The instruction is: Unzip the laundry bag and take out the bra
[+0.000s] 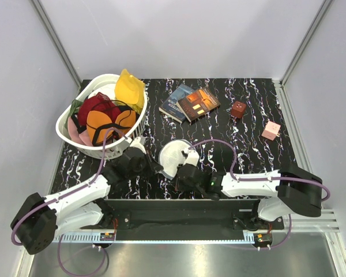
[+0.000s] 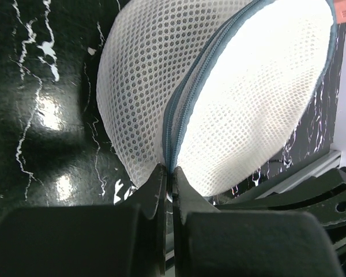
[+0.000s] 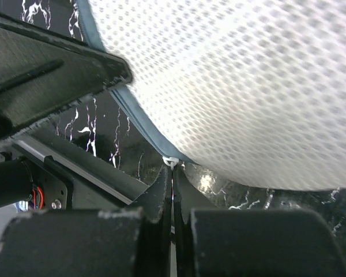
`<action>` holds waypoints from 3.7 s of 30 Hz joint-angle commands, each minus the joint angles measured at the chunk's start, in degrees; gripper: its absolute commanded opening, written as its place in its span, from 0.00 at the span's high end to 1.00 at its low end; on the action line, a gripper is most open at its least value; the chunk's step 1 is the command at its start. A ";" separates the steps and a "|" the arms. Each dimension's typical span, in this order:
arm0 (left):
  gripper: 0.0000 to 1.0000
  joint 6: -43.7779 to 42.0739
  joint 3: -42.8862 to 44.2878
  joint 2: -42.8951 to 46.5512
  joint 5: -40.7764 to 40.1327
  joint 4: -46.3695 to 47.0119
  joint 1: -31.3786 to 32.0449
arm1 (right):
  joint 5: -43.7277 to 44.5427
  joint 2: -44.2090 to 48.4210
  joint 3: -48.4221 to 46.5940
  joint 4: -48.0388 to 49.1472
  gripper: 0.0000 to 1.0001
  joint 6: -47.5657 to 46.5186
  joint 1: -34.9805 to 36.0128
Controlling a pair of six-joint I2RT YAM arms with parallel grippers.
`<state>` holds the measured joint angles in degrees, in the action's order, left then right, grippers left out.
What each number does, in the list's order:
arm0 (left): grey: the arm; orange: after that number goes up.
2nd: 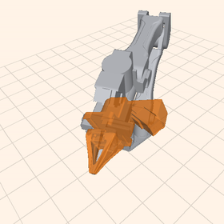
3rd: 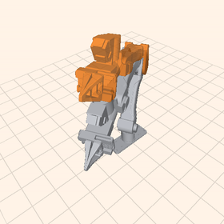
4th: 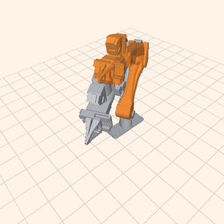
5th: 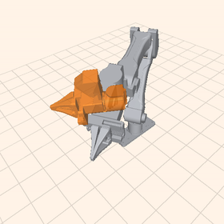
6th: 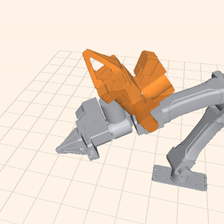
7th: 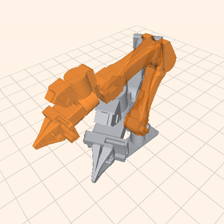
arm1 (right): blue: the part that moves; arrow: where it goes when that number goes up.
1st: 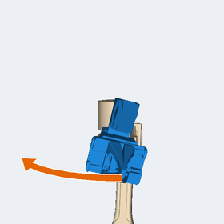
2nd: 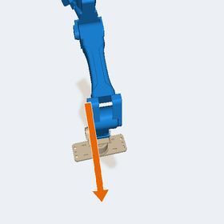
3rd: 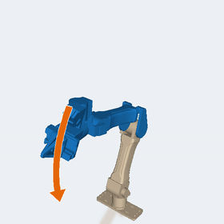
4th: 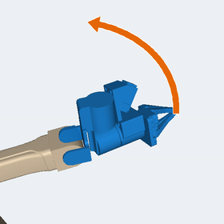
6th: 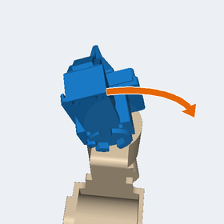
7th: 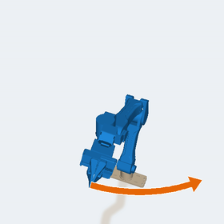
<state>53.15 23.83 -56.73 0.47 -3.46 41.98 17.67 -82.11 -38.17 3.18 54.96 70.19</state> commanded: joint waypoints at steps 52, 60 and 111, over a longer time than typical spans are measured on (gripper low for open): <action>0.31 -8.31 0.67 14.54 4.81 -5.58 -3.57 | 2.99 9.41 -2.43 -16.53 0.89 -15.94 -19.75; 0.01 -17.44 12.71 14.89 1.02 -19.29 -7.25 | -1.15 17.40 -5.15 -24.88 0.36 -18.04 -19.74; 0.01 -30.21 19.67 18.50 4.45 -29.93 -29.32 | 1.92 -8.43 -38.73 -33.24 0.95 -27.54 -7.53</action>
<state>23.77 42.68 -38.33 3.95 -34.61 13.13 15.86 -96.05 -76.73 -29.95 26.35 62.26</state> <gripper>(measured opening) 0.987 0.066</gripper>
